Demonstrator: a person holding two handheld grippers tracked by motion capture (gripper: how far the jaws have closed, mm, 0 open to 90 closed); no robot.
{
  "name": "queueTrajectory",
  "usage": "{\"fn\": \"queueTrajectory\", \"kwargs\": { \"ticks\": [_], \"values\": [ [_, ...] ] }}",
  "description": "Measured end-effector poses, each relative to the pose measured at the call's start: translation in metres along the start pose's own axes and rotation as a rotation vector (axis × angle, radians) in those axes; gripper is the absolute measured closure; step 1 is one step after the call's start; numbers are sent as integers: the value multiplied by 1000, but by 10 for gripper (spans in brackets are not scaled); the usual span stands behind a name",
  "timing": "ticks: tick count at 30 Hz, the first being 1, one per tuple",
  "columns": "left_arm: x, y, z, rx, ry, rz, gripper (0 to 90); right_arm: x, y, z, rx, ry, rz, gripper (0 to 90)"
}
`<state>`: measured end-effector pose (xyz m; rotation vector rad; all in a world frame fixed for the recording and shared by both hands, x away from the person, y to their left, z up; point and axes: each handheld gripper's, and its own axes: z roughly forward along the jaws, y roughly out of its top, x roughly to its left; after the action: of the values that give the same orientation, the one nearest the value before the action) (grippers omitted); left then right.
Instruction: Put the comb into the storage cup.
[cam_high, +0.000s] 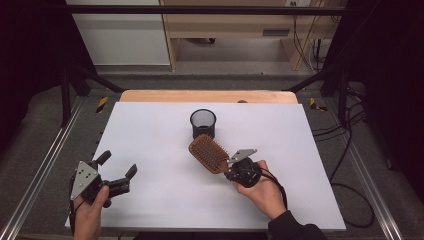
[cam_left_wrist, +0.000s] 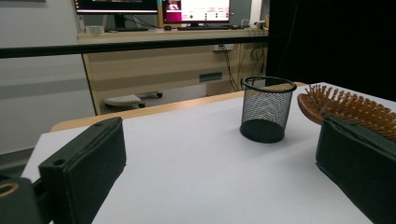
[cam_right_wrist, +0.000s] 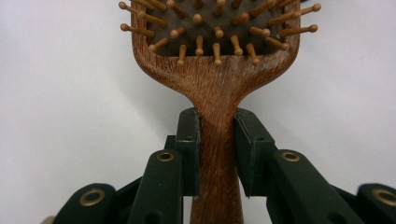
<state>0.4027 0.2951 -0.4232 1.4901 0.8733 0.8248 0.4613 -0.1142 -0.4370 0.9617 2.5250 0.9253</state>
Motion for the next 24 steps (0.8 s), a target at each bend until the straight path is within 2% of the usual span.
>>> {"fn": "queueTrajectory", "kwargs": {
  "ticks": [4,5,9,12,13,15,16,17,18,20,21,24],
  "values": [
    [-8,5,10,11,-19,4,19,-2,0,-4,-39,-3,10,729],
    [-14,10,18,12,-36,-3,20,-2,1,-6,-67,-4,15,729],
    [-23,18,31,14,-68,-23,20,-3,1,-11,-121,-11,21,729],
    [-38,30,49,26,-109,-22,21,-4,1,-15,-165,-13,40,729],
    [-38,30,49,26,-109,-22,21,-4,1,-15,-165,-13,40,729],
    [-52,40,61,30,-146,-14,21,-5,1,-19,-217,-19,38,729],
    [-52,40,61,30,-146,-14,22,-5,1,-20,-239,-16,40,729],
    [-60,48,68,33,-175,-17,22,-5,1,-22,-258,-11,44,729],
    [-64,52,72,32,-188,-23,22,-4,2,-23,-272,-8,46,729],
    [-67,55,76,28,-198,-27,23,-3,2,-24,-299,-11,47,729],
    [-74,63,83,21,-218,-39,25,-3,3,-25,-313,-11,49,729],
    [-84,71,90,20,-242,-41,25,-1,5,-28,-357,-12,43,729]
  ]
}}
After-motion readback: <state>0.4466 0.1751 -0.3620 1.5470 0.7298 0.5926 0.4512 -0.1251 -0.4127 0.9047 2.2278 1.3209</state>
